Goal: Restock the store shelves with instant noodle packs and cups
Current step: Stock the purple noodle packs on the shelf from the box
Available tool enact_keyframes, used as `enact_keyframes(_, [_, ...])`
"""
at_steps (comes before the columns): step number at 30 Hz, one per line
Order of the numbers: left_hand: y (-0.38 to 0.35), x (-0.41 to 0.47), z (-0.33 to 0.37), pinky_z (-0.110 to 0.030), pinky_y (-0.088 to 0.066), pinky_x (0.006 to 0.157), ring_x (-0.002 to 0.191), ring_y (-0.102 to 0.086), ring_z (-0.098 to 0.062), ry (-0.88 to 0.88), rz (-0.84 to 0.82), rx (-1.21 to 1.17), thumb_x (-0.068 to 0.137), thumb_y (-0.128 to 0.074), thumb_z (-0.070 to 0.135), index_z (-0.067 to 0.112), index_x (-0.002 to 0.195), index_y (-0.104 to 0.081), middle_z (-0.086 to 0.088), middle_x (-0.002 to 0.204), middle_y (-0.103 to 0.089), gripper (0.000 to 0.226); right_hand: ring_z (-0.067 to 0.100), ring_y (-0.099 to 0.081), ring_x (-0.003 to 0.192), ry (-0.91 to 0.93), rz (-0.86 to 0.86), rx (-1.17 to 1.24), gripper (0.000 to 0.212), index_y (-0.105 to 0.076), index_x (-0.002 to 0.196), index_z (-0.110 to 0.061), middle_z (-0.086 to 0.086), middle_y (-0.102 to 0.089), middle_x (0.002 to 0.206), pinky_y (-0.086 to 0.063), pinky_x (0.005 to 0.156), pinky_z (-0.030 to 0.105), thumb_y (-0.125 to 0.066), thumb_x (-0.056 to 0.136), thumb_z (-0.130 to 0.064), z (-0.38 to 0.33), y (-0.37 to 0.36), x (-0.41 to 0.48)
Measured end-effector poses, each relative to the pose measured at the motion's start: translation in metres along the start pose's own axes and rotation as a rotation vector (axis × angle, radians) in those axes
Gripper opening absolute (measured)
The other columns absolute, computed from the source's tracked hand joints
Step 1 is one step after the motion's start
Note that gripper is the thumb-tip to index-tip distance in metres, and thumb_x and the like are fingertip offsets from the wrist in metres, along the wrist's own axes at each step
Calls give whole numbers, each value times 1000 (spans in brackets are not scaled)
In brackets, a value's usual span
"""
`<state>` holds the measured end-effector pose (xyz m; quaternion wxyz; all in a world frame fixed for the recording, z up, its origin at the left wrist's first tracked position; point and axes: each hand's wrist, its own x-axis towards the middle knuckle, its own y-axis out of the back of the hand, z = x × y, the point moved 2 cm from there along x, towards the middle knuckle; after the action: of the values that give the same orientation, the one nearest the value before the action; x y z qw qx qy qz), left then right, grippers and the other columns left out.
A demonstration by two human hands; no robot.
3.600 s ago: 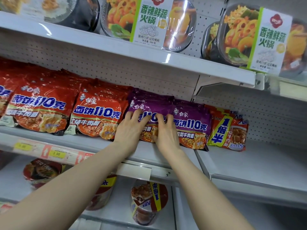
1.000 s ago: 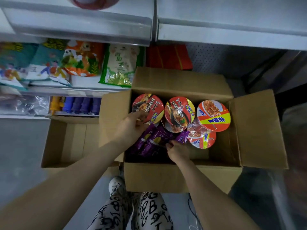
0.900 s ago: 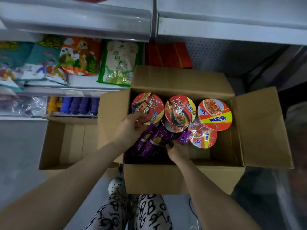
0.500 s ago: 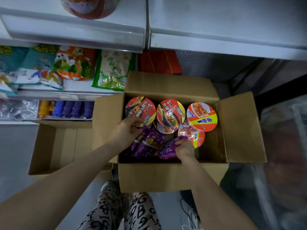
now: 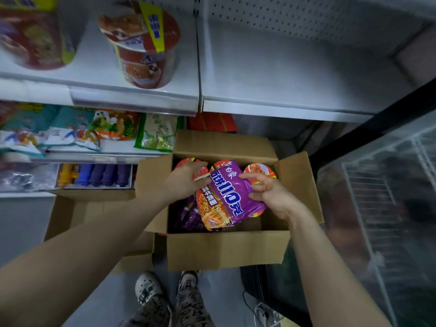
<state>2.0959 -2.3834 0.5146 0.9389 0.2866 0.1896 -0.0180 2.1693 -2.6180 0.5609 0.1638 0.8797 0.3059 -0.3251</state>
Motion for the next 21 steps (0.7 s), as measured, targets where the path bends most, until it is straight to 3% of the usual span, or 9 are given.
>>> enact_keyframes(2, [12, -6, 4, -36, -52, 93, 113, -61, -20, 11, -28, -31, 90, -60, 53, 26, 145, -42, -2, 133, -57, 64, 26, -72, 100, 58, -88, -4, 44, -63, 122, -23, 15, -73, 109, -62, 73, 35, -52, 95, 10, -22, -6, -10])
enact_keyframes(6, [29, -24, 13, -19, -51, 70, 89, -62, -1, -7, -82, -134, 88, -60, 55, 34, 148, -31, 9, 114, -57, 70, 26, -70, 103, 114, -172, -35, 42, -64, 123, -24, 13, -73, 112, -62, 77, 37, -53, 96, 7, -46, -17, -11])
enact_keyframes(10, [37, -36, 3, -28, -56, 83, 104, -61, -8, 20, -95, -295, 81, -70, 50, 40, 148, -27, 7, 130, -51, 81, 23, -71, 103, 106, -123, -62, 36, -67, 118, -27, 10, -72, 114, -62, 70, 34, -54, 97, 0, -53, -30, -3])
enact_keyframes(15, [39, -46, -16, -27, -57, 75, 103, -62, -12, 99, -71, -500, 85, -71, 35, 51, 142, -28, 7, 125, -49, 72, 21, -72, 98, 142, 15, -111, 29, -70, 109, -26, 8, -71, 111, -60, 63, 28, -56, 98, -3, -52, -49, 10])
enact_keyframes(21, [38, -39, -47, -50, -57, 88, 109, -62, -25, 198, 208, -589, 84, -76, 32, 49, 144, -30, -2, 136, -49, 77, 14, -70, 96, 245, 226, -44, 29, -70, 101, -31, -1, -69, 110, -61, 76, 30, -53, 101, -8, -40, -59, 36])
